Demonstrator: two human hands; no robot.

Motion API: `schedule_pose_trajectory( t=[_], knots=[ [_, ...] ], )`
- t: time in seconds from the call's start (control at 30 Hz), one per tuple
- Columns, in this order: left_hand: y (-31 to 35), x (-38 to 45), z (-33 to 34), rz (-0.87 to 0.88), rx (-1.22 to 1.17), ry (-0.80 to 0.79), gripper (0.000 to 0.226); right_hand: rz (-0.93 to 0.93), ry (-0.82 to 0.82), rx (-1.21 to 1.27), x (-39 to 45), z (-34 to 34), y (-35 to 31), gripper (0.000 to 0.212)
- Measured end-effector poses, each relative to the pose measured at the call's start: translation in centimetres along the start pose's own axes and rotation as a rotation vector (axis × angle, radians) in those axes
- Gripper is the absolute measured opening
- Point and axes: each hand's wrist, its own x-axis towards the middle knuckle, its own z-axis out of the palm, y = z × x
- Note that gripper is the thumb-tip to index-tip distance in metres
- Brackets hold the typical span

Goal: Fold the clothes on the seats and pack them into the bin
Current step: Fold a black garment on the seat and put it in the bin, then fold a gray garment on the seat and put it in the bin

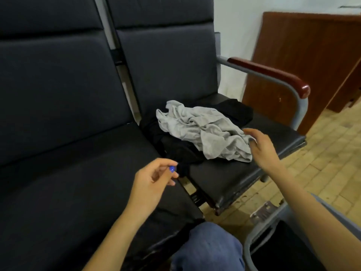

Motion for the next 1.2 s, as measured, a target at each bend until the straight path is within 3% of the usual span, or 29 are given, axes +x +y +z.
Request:
schedule_pose_trajectory(
  t=[0.1, 0.17, 0.27, 0.33, 0.57, 0.67, 0.73, 0.77, 0.83, 0.9, 1.03, 1.1, 1.2],
  knots=[
    [0.8, 0.6, -3.7, -0.011, -0.028, 0.122, 0.022, -0.092, -0.116, -0.021, 5.7, 2.6, -3.2, 0.049],
    [1.6, 0.5, -5.5, -0.017, -0.074, 0.181, 0.019, -0.076, -0.259, -0.158, 8.5, 4.6, -4.5, 0.06],
    [2.5, 0.1, -7.4, -0.022, -0.101, 0.246, 0.02, 0.043, -0.386, -0.443, 11.1, 6.7, -5.3, 0.045],
    [2.6, -0.3, -8.3, -0.035, -0.098, 0.256, 0.019, 0.091, -0.391, -0.503, 11.8, 7.3, -5.4, 0.036],
    [1.6, -0.2, -10.1, -0.106, -0.08, 0.27, 0.018, 0.122, -0.261, -0.253, 15.8, 3.5, -7.6, 0.023],
    [1.4, -0.3, -9.6, -0.125, -0.074, 0.245, 0.018, 0.243, -0.487, -0.125, 14.7, 3.6, -8.1, 0.037],
    [1.2, -0.4, -9.1, -0.146, -0.077, 0.221, 0.018, 0.203, -0.641, -0.367, 12.1, 5.4, -7.2, 0.054],
    [1.1, -0.4, -8.9, -0.155, -0.077, 0.203, 0.018, 0.131, -0.64, -0.56, 10.2, 6.3, -6.7, 0.061],
    [1.0, -0.7, -8.7, -0.165, -0.073, 0.163, 0.018, -0.029, -0.507, -0.775, 8.0, 7.7, -5.2, 0.052],
    [1.1, -1.2, -8.9, -0.169, -0.074, 0.132, 0.017, -0.1, -0.429, -0.823, 7.3, 7.5, -5.6, 0.035],
    [0.6, -2.2, -10.2, -0.186, -0.065, 0.148, 0.018, -0.136, -0.302, -0.889, 8.9, 3.2, -8.9, 0.033],
    [0.0, -2.5, -10.5, -0.207, -0.066, 0.168, 0.017, -0.121, -0.184, -0.733, 10.2, 0.2, -11.4, 0.034],
    [-0.4, -2.8, -10.4, -0.231, -0.076, 0.173, 0.017, -0.05, -0.035, -0.089, 12.8, -3.9, -16.8, 0.028]
  ],
)
